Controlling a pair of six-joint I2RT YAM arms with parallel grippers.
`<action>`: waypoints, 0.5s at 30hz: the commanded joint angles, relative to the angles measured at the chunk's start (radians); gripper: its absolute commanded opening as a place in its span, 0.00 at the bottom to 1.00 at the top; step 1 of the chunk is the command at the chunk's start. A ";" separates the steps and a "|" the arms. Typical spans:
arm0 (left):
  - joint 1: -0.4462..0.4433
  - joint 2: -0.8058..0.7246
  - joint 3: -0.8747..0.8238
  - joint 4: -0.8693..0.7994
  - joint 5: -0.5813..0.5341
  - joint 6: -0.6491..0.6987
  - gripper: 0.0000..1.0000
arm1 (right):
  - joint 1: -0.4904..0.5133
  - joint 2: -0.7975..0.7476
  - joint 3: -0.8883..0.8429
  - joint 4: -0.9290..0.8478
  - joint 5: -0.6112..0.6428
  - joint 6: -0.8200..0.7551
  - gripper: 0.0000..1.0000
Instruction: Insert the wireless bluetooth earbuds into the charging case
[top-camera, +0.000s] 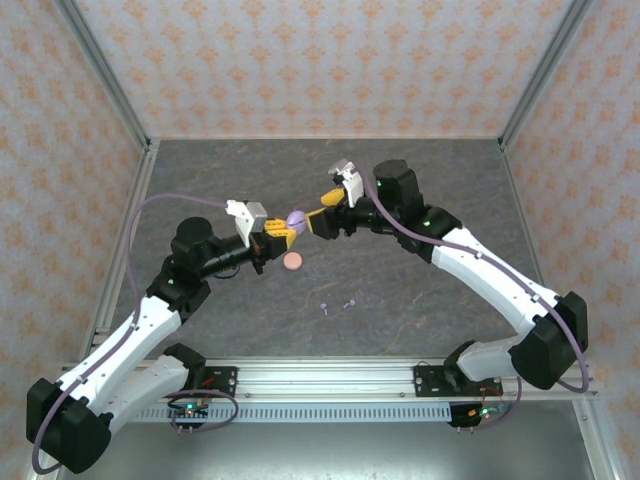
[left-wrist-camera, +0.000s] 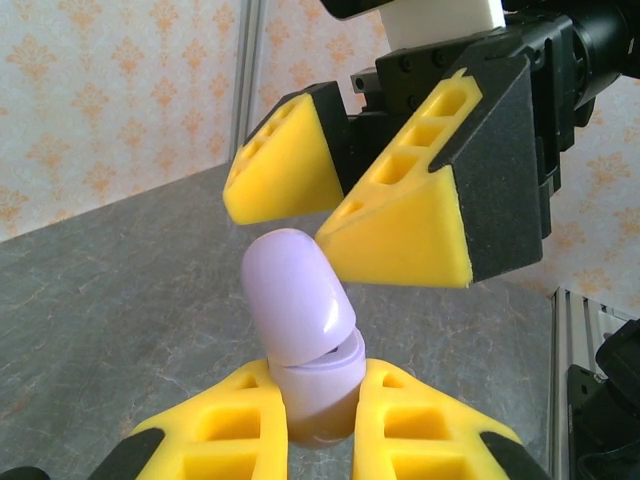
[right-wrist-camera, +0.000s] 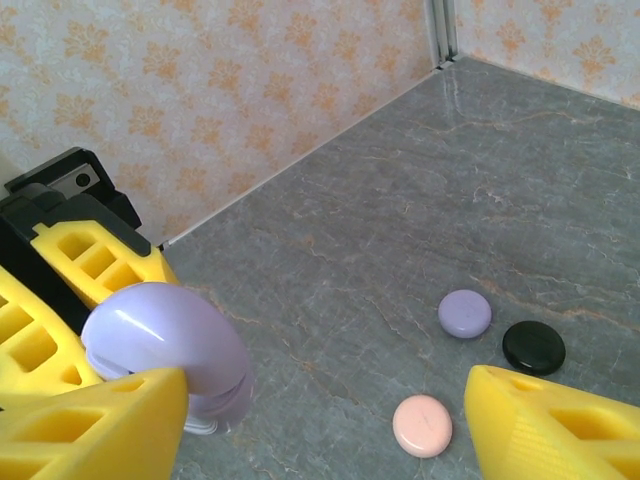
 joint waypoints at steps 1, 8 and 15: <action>-0.011 0.003 0.040 0.002 0.016 0.023 0.10 | 0.005 0.017 0.049 0.043 0.018 0.016 0.73; -0.013 0.003 0.045 -0.013 0.014 0.037 0.10 | 0.005 0.029 0.068 0.022 0.040 0.021 0.74; -0.016 0.003 0.041 -0.026 0.005 0.044 0.10 | 0.001 0.021 0.073 -0.017 0.052 0.036 0.74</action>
